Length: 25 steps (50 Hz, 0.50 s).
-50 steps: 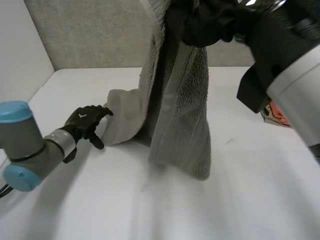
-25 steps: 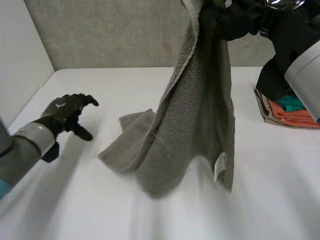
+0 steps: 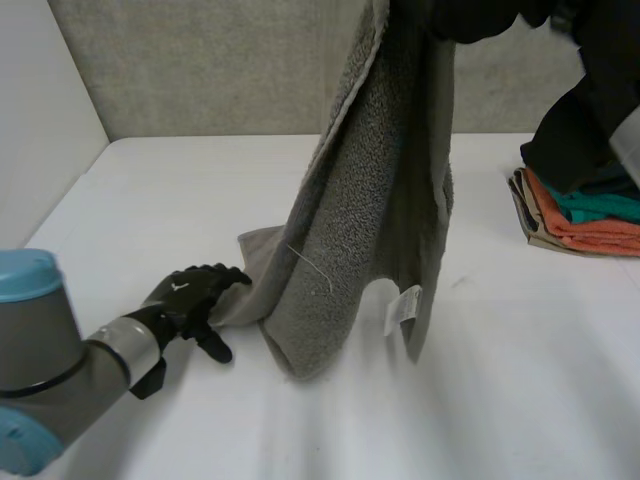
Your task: Fold the laundry.
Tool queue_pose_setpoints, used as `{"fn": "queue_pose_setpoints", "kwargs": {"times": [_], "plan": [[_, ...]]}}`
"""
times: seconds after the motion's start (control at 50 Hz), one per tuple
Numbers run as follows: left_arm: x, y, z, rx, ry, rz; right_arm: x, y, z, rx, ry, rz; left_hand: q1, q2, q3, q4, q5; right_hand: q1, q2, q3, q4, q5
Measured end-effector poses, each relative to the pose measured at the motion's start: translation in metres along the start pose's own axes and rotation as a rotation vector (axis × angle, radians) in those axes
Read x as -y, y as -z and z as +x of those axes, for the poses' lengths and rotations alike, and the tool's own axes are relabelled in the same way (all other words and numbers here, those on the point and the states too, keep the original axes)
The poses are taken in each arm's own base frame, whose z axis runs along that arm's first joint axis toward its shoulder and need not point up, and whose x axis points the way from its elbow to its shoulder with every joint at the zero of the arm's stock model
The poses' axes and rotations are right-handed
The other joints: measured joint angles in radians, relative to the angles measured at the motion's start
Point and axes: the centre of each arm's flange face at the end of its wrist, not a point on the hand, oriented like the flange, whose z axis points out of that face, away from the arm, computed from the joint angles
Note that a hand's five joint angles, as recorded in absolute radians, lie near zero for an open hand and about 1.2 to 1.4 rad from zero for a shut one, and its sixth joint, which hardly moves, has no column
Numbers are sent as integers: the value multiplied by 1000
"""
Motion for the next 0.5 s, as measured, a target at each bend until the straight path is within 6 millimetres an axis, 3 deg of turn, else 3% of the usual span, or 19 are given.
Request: {"fn": "queue_pose_setpoints", "kwargs": {"times": [0.04,0.14,0.22,0.26,0.42,0.5], "plan": [[-1,-6,3,12,5,-1,3,1,0,-3,-2,6,85,65,73,74,74,0,0,0,0,0],[2,-22,9,39,32,33,11,3,3,-24,-11,22,756,719,711,717,708,0,0,0,0,0],[8,-27,10,51,42,66,13,2,9,-48,-9,28,791,813,818,826,799,0,0,0,0,0],[25,-26,3,87,45,128,12,-2,22,-94,13,29,791,824,831,838,799,0,0,0,0,0],[92,11,-42,210,-3,333,-15,-18,85,-232,174,-68,791,825,831,841,799,0,0,0,0,0],[138,54,-64,192,-90,467,-48,-23,135,-270,280,-227,791,826,833,842,799,0,0,0,0,0]]}}
